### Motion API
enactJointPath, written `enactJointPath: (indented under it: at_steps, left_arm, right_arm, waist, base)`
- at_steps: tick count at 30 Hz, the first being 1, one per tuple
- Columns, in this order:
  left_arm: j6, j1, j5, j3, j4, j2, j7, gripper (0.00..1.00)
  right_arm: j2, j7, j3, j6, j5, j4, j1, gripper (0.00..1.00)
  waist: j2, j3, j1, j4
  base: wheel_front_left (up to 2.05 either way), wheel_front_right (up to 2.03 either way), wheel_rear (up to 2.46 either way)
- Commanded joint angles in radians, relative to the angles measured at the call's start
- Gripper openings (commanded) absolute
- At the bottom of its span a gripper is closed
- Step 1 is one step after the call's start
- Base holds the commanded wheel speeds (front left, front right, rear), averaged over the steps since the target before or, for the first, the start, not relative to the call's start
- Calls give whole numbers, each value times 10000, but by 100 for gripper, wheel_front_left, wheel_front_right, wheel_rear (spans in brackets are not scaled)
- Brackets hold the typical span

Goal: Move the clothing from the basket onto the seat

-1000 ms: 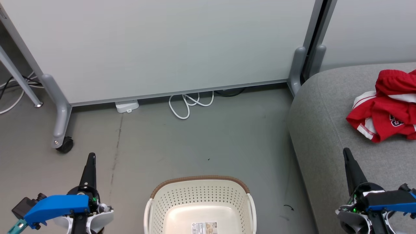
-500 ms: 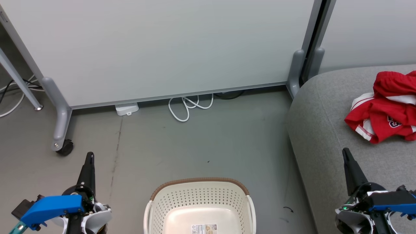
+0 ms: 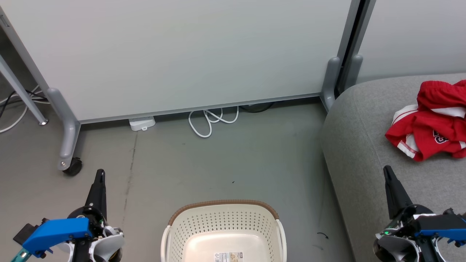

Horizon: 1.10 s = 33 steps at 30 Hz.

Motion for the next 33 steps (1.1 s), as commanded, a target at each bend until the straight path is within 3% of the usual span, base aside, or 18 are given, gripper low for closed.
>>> enactJointPath:
  at_steps: [1,33]
  left_arm:
    - [-92,-96,-18,30,-32,-6,37,0]
    - [-91,-95,-21,26,-35,-6,34,0]
  right_arm:
    - [-55,24,-14,7,25,15,-134,0]
    - [-55,23,-12,7,27,15,-132,0]
  waist:
    - [-1,1,0,0]
    - [-1,1,0,0]
  base:
    - [0,0,0]
    - [0,0,0]
